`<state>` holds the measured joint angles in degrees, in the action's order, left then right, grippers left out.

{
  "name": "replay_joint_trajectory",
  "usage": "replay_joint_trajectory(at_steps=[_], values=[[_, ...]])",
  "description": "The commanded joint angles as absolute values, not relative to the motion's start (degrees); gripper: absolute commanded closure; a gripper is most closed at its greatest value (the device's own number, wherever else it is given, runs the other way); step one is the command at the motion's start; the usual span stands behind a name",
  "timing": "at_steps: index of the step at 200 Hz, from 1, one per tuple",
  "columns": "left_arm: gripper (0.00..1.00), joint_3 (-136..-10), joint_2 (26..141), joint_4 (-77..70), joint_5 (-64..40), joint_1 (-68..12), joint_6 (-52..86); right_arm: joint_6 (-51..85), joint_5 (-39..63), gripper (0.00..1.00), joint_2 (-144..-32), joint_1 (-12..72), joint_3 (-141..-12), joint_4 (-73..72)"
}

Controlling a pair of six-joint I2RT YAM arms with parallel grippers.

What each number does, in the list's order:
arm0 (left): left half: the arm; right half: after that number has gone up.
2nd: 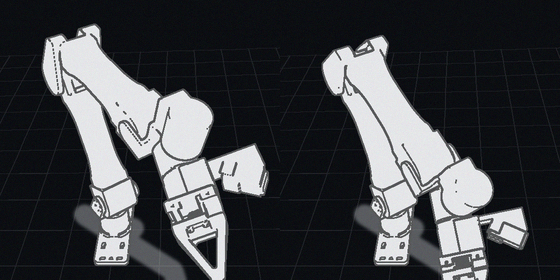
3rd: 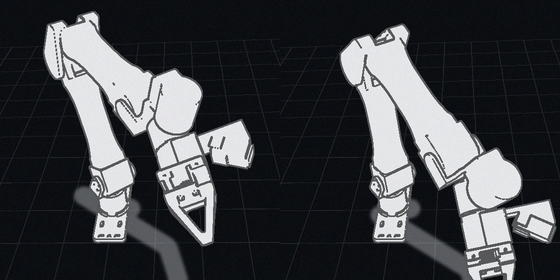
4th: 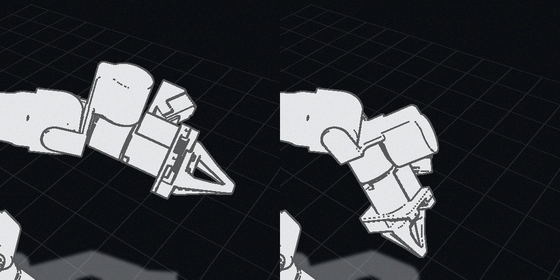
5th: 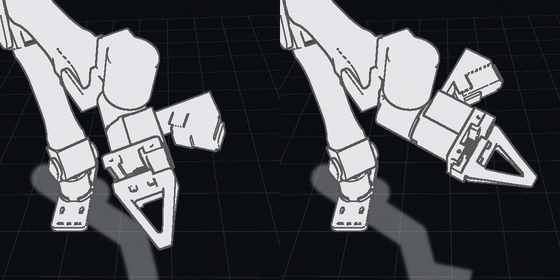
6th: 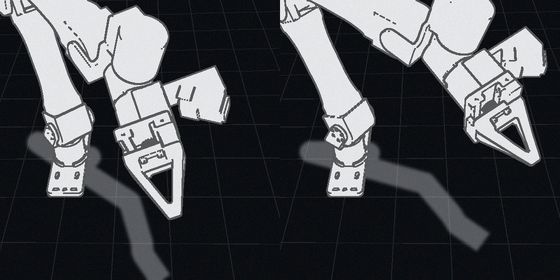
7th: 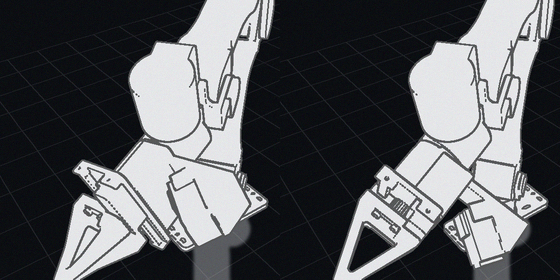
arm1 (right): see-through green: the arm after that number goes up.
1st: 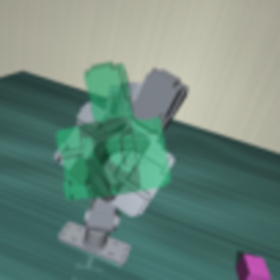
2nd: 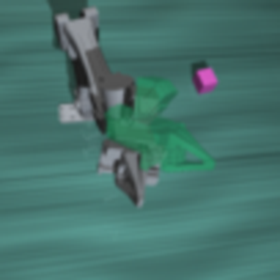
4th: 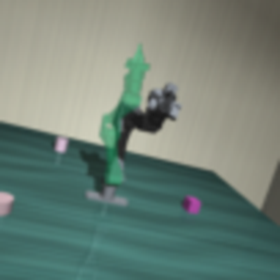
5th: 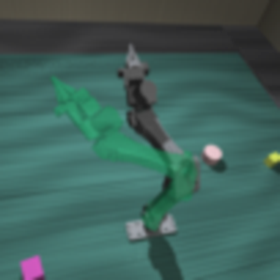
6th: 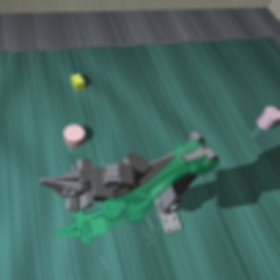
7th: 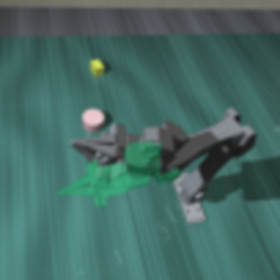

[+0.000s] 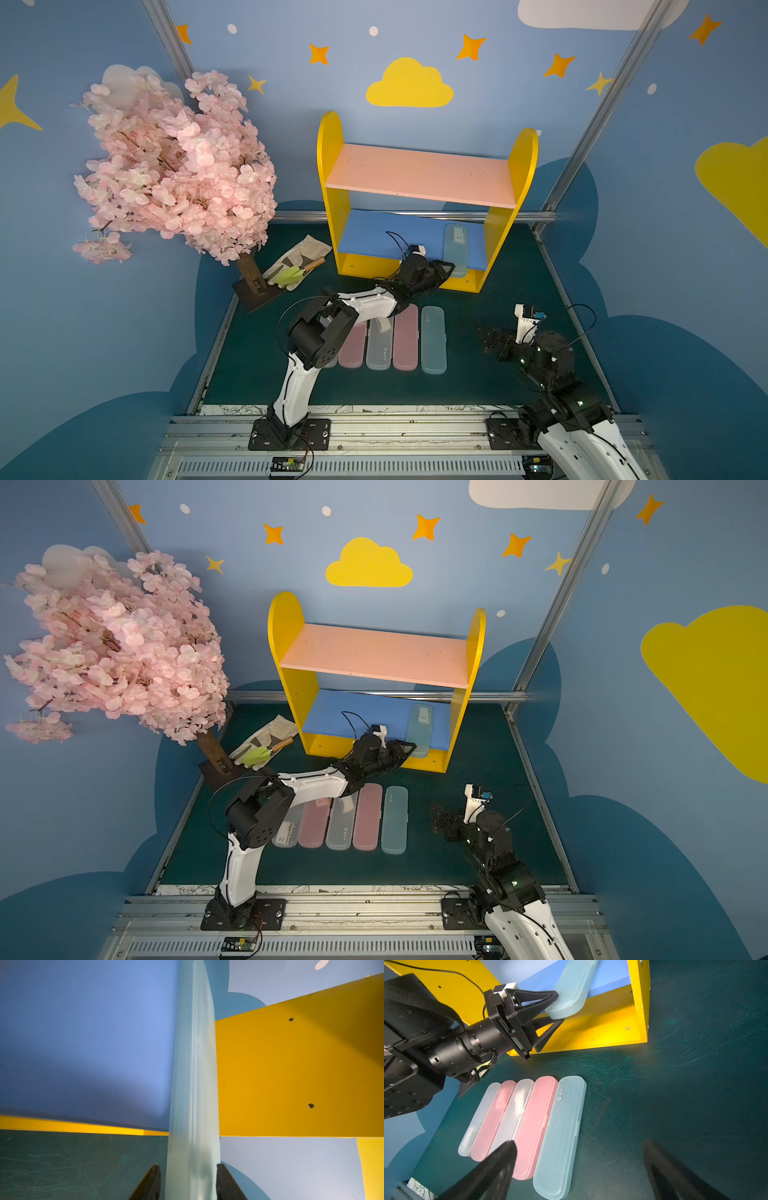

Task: Remove the pencil cases from the shelf
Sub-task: Pick up the pencil case from the shelf.

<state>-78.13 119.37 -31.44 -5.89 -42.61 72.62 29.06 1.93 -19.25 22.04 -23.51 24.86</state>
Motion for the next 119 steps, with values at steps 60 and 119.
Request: replay_joint_trajectory(at_steps=[60, 119], values=[[0.81, -78.63, 120.12, -34.94, -8.47, -42.21, 73.30, 28.56, 1.49, 0.01, -18.85, 21.81, -23.65, 26.03], [0.91, -73.08, 113.26, -38.79, -10.00, -41.89, 72.25, 29.28, 3.78, 0.01, -18.46, 21.80, -24.17, 24.79]])
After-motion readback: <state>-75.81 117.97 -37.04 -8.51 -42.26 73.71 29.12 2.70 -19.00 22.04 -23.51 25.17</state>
